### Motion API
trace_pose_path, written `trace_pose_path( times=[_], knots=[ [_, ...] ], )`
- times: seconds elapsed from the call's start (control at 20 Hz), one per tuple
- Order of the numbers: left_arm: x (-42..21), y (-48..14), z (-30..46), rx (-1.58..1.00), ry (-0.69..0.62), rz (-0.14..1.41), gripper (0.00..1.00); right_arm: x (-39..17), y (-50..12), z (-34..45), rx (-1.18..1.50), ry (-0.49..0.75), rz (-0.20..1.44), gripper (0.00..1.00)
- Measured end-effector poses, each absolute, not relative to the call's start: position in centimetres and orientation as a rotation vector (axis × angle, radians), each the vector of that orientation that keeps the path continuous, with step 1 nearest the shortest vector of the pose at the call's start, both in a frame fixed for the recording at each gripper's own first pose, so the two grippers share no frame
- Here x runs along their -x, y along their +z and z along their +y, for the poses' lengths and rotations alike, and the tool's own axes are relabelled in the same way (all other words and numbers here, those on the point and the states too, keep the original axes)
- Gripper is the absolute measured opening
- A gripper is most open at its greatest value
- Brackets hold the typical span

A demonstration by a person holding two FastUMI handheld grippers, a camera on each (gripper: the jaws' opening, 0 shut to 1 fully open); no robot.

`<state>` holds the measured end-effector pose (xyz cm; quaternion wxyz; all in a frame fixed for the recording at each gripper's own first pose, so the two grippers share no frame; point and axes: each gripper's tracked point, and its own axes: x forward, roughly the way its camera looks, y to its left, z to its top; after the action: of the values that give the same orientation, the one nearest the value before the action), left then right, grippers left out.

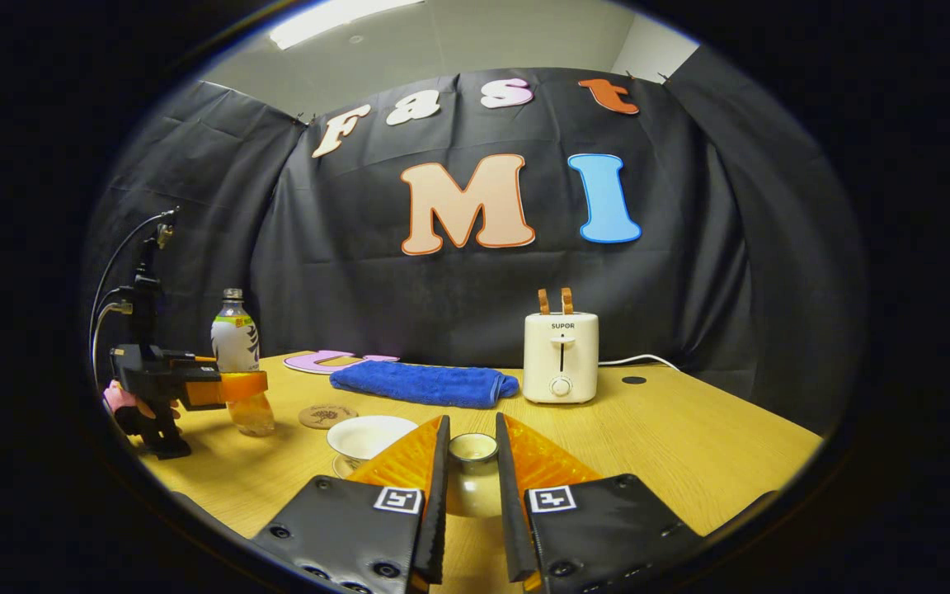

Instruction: Open the teacup lid with one hand, grasp the water bottle and pour water into the teacup with the other hand; after pouring, place the water bottle on the coaster and then close the teacup lid.

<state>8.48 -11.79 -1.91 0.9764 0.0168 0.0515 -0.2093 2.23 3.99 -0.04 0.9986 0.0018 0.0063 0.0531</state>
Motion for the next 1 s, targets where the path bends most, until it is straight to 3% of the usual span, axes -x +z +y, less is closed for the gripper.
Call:
trace_pose_path(
  times=[0.25, 0.5, 1.0],
  knots=[
    [-8.9, -2.4, -11.9, -0.062, -0.424, 0.125, 0.68, -2.1, 0.2, 3.9, -0.004, 0.107, 0.012, 0.33],
    [-8.9, -2.6, -11.8, -0.082, -0.421, 0.132, 0.60, -2.3, 0.1, 3.2, -0.004, 0.098, 0.013, 0.32],
    [-10.1, 0.9, -10.6, -0.567, -0.363, 0.031, 0.60, -2.6, 0.2, 0.8, -0.002, 0.055, 0.011, 0.33]
  ],
)
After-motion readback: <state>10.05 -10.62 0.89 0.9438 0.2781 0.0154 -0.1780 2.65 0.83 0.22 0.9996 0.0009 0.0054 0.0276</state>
